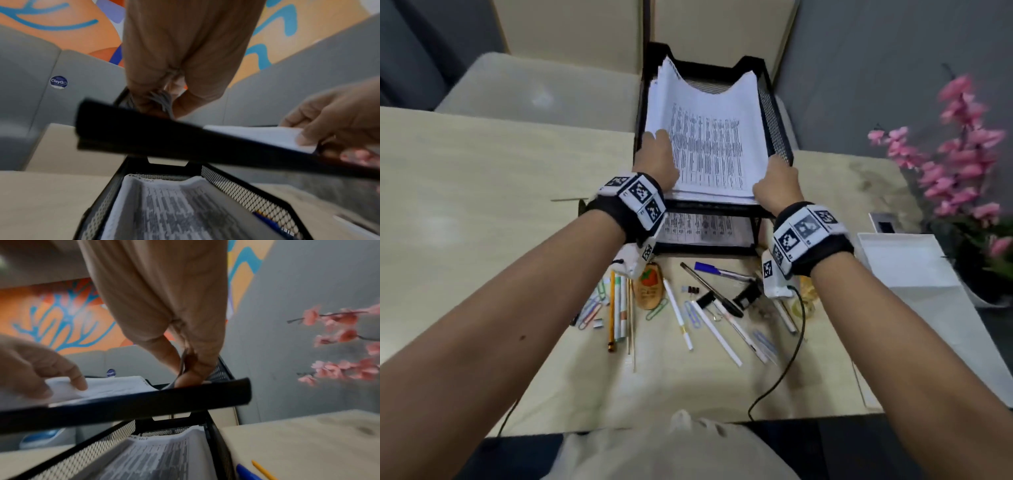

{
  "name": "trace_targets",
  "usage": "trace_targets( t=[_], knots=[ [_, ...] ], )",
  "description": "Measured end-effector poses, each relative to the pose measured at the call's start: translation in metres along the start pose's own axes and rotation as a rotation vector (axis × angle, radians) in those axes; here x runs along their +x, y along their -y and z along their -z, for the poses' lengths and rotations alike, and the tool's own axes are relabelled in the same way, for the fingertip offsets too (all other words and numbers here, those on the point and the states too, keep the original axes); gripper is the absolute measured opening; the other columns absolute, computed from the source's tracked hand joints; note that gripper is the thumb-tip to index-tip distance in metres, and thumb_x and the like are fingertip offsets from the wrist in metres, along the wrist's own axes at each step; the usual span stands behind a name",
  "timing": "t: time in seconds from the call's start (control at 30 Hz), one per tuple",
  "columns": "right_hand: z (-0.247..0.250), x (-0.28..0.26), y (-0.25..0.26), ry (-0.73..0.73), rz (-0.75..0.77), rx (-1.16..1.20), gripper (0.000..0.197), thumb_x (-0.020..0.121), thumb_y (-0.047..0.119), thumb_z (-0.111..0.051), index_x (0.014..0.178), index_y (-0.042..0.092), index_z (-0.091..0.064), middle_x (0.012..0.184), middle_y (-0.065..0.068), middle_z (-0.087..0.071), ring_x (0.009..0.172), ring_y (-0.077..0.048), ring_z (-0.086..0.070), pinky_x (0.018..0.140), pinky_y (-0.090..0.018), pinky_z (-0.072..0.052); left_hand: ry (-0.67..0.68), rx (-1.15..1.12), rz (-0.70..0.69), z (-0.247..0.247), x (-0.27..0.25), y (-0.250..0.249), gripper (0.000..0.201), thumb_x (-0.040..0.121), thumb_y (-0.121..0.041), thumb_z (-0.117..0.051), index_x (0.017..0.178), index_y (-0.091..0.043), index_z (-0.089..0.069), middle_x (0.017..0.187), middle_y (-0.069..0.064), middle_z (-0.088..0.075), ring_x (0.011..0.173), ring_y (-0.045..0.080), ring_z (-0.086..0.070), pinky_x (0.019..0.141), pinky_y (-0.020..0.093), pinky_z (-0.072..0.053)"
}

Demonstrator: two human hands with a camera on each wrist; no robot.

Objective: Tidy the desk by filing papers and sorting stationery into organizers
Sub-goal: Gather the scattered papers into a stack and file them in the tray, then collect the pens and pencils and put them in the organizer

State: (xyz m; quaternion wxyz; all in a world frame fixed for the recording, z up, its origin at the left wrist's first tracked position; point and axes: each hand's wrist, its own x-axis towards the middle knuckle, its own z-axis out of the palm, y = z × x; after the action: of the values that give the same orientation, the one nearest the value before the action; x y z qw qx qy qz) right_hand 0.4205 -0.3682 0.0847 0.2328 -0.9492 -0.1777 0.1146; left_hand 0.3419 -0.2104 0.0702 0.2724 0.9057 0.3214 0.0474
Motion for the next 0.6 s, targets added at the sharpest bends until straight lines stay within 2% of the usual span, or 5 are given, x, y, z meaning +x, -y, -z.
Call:
trace_targets(
  t=[0.13,0.23,0.37,0.47,0.6],
  knots=[
    [-0.006,-0.006,-0.011,-0.140,0.114,-0.197,0.032,0.086,-0.006,-0.045,0.118,-0.003,-0.046,0.127,-0.022,-0.046,0.110,-0.039,-0.052,0.085,-0.042,-0.045,-0.027,0.242,-0.018,-0.011,-0.006,-0.001,0.035,0.086,0.005,-0.047,0.120,0.008,-0.044,0.140,0.027,-0.027,0.128,0.043,-0.032,0.105,0.044,-0.031],
    [-0.009,-0.018,-0.021,-0.239,0.220,-0.143,0.027,0.086,-0.002,-0.050,0.113,0.002,-0.048,0.124,-0.017,-0.043,0.100,-0.035,-0.054,0.077,-0.041,-0.045,-0.086,0.332,-0.094,-0.009,-0.015,-0.005,0.039,0.084,0.001,-0.051,0.122,0.005,-0.045,0.145,0.025,-0.022,0.136,0.041,-0.022,0.110,0.045,-0.025],
    [-0.028,-0.056,-0.036,-0.326,0.327,0.090,0.007,0.088,0.009,-0.051,0.093,0.005,-0.053,0.099,-0.013,-0.056,0.083,-0.027,-0.053,0.070,-0.033,-0.039,-0.254,0.042,-0.200,-0.004,-0.043,0.004,0.040,0.087,-0.008,-0.053,0.126,-0.001,-0.047,0.136,0.019,-0.037,0.125,0.031,-0.038,0.100,0.038,-0.039],
    [-0.063,-0.078,-0.054,-0.052,0.275,-0.013,0.008,0.089,0.012,-0.050,0.084,0.008,-0.054,0.085,-0.009,-0.057,0.079,-0.025,-0.053,0.066,-0.028,-0.037,-0.384,-0.181,-0.248,-0.010,-0.077,0.017,0.022,0.089,-0.010,-0.048,0.107,-0.001,-0.057,0.109,0.013,-0.055,0.084,0.019,-0.049,0.076,0.026,-0.041],
    [-0.104,-0.086,-0.081,0.279,0.197,-0.382,0.023,0.085,0.008,-0.047,0.100,0.006,-0.064,0.107,-0.015,-0.063,0.106,-0.032,-0.053,0.086,-0.039,-0.046,-0.188,-0.231,-0.196,-0.036,-0.115,0.046,0.015,0.088,-0.009,-0.049,0.095,-0.003,-0.061,0.080,0.006,-0.060,0.071,0.018,-0.050,0.067,0.029,-0.044]
  ],
)
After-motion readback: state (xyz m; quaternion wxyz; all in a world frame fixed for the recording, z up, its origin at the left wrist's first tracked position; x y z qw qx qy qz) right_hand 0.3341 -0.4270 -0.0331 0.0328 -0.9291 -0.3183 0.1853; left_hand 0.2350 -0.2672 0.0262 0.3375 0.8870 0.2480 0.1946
